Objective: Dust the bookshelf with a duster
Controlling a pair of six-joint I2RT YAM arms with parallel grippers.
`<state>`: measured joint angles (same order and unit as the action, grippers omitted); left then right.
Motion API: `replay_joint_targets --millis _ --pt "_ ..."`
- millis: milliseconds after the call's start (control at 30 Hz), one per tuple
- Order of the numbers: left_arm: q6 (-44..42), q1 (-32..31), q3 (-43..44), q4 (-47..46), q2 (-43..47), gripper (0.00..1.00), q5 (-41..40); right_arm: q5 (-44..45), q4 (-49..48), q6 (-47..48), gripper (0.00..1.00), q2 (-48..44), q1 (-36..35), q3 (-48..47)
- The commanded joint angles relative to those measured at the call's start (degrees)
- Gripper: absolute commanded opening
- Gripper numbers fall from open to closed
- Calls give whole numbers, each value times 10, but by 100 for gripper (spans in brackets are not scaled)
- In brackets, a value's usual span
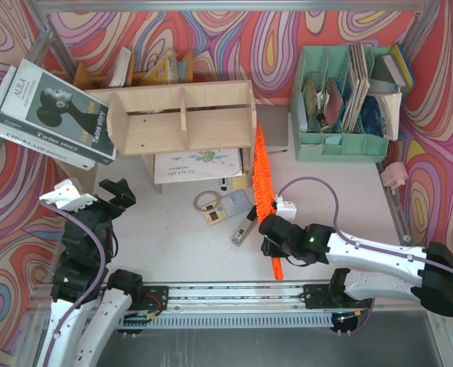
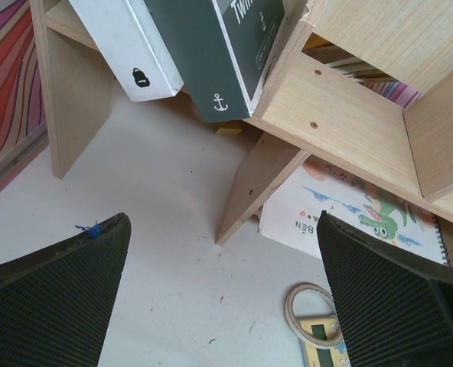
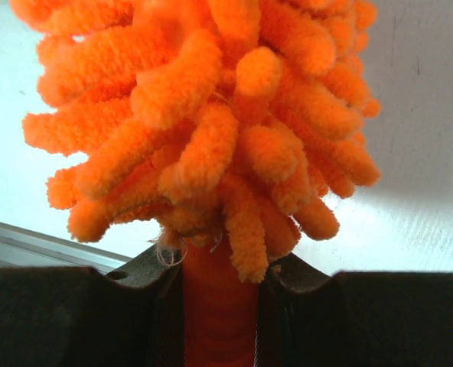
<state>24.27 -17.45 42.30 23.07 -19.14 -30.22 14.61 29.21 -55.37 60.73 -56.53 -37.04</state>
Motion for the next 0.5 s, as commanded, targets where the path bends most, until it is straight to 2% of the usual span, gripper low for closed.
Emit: replay_joint_targets --millis 0,200,467 --pt "5 5 9 6 -2 98 5 0 -52 -9 0 11 2 10" --pt "4 5 8 5 -2 99 3 27 -5 4 0 19 2 -28" --pt "5 5 9 5 -4 99 5 64 38 43 0 -30 1 -118"
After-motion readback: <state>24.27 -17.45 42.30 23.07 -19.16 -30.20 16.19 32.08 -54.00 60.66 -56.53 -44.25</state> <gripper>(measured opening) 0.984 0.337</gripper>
